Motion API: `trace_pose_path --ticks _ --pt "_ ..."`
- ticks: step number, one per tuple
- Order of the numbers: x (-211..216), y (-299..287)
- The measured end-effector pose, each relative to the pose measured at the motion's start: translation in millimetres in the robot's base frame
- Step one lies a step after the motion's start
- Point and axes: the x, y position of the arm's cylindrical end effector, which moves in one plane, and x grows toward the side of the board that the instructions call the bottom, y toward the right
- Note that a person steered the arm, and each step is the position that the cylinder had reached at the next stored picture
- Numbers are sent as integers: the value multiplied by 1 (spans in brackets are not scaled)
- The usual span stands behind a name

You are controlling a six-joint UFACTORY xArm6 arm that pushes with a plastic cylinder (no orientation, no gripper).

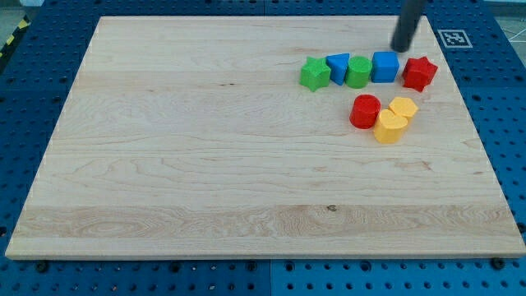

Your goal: Slide the red star to the yellow hexagon

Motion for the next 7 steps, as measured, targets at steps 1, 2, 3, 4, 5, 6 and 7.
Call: trace_pose_path --ticks 1,2,3,4,5,6,7 --pt "25 16" --pt "57 19" --pt "93 23" --pt "105 40" --pt "88 64" --pt "64 63" --pt "51 48"
